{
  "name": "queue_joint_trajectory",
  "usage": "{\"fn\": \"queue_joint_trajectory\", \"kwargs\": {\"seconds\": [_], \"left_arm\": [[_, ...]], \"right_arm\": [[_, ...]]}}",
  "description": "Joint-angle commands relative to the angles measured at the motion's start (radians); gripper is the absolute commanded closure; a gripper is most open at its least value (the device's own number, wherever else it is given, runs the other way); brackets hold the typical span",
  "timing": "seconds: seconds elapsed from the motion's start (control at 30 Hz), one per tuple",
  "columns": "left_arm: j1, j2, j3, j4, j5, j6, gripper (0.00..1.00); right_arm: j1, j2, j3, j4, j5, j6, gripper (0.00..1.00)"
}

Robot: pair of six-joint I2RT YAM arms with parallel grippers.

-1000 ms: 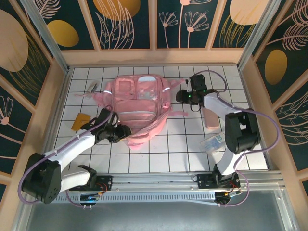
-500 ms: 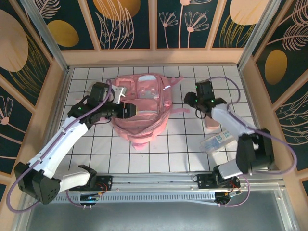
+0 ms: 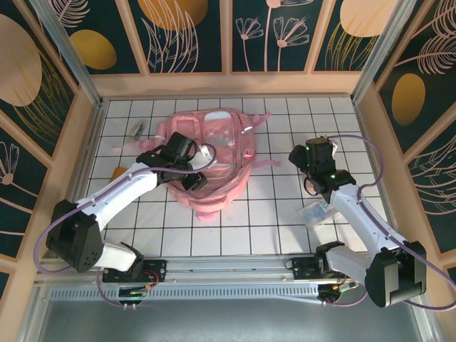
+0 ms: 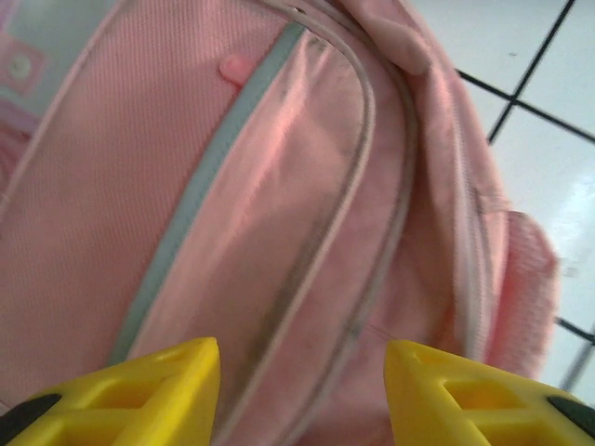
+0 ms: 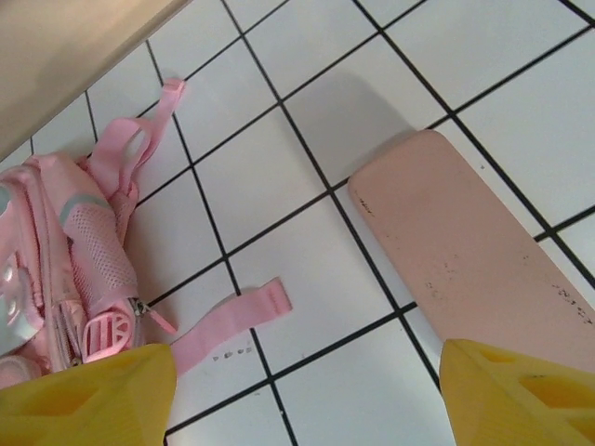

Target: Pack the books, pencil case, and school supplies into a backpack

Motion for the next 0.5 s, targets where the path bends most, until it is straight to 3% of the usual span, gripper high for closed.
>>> {"fn": "queue_joint_trajectory", "kwargs": {"seconds": [0.0,0.1,0.2,0.47], "left_arm": [[-0.007,0.034,-0.006,0.154,-0.108,0.163,0.5],[-0.011,0.098,-0.001,0.107,-0.156,0.242,0.49],[-0.017,0.114,-0.031,0.104,-0.163,0.272,0.47],[-0.018,0.125,-0.108,0.165,-0.084,0.272,0.41]], "right_arm": [[-0.005,-0.002,0.003,0.037,-0.124,-0.133,0.26],[-0.002,0.026,0.027,0.033,-0.247,-0.164,0.27],[0.008,0.001,0.027,0.059,-0.288,-0.186,0.28],[0.008,0.024,0.081,0.021,-0.254,-0.275,0.27]]}}
